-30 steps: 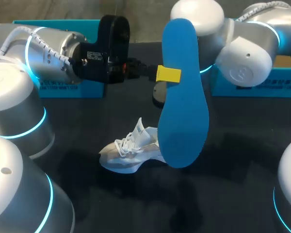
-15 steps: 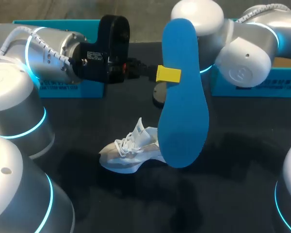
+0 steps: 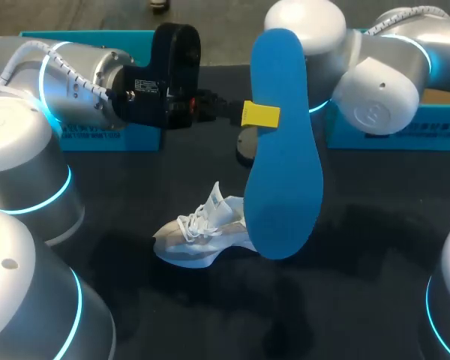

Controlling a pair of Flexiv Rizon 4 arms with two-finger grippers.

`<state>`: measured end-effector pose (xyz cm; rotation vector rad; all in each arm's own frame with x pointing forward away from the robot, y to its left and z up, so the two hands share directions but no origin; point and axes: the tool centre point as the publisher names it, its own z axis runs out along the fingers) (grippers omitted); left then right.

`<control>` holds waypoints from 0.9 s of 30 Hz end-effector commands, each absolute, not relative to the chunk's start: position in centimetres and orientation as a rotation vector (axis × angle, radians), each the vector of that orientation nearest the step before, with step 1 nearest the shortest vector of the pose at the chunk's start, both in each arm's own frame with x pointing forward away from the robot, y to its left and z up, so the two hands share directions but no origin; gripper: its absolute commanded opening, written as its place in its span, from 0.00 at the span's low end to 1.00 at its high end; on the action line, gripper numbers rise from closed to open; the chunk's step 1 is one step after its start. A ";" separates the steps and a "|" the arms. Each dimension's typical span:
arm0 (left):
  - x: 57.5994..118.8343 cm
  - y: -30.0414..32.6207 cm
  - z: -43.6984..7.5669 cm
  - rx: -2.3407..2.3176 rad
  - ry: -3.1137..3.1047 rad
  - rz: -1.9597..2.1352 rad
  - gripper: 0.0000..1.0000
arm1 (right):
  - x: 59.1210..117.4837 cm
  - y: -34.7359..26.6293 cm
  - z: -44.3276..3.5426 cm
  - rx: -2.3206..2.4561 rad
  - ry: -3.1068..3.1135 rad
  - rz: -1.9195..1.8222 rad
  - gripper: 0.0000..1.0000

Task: Take the shoe out of the shoebox, open the shoe tongue, remove and reinsert the insole, then place the shoe into the shoebox

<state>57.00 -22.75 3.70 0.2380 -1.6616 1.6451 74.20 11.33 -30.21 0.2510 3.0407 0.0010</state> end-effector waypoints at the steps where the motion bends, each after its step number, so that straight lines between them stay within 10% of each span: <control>1: 56.9 -22.8 3.6 0.239 -1.659 1.648 0.00 | 74.2 11.3 -30.3 0.249 3.040 0.002 1.00; 27: 56.9 -22.8 3.6 0.239 -1.659 1.648 0.00 | 78.8 16.6 -36.4 0.008 3.098 0.126 1.00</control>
